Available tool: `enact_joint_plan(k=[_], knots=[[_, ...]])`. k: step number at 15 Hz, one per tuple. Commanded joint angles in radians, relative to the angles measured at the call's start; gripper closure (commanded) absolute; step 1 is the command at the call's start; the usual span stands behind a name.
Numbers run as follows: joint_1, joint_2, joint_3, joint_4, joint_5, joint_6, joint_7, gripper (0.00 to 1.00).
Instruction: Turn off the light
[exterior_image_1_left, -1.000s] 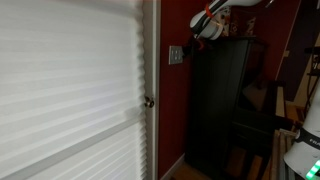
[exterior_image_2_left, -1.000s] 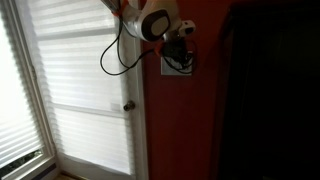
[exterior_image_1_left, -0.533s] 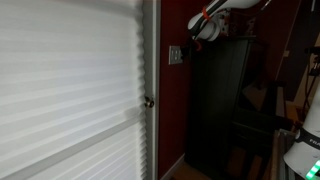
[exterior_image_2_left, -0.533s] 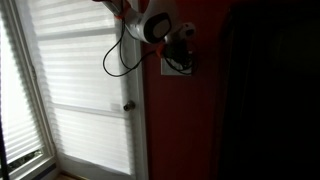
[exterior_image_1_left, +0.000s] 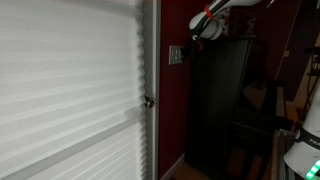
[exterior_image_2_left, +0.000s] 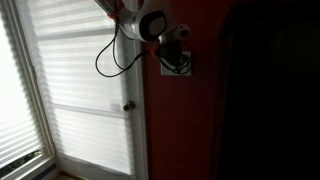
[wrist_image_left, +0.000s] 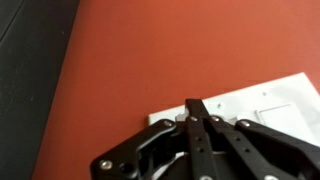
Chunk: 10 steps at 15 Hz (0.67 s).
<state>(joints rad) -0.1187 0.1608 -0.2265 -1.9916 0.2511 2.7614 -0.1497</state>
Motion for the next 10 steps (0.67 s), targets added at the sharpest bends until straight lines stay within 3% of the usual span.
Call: enact_joint_plan(k=[1,3,6,7,8,10], knots=[[-0.012,-0.210,0.030,-0.193,-0.106,-0.130,0.028,1.00],[-0.021,-0.303,0.029,-0.251,-0.169,-0.272,0.008,1.00],[-0.010,-0.429,0.017,-0.305,-0.112,-0.463,-0.158,1.00],[-0.001,-0.456,0.010,-0.316,-0.106,-0.487,-0.216,0.74],[-0.008,-0.364,0.017,-0.251,-0.119,-0.442,-0.127,0.98],[-0.003,-0.427,0.012,-0.284,-0.120,-0.481,-0.176,0.85]])
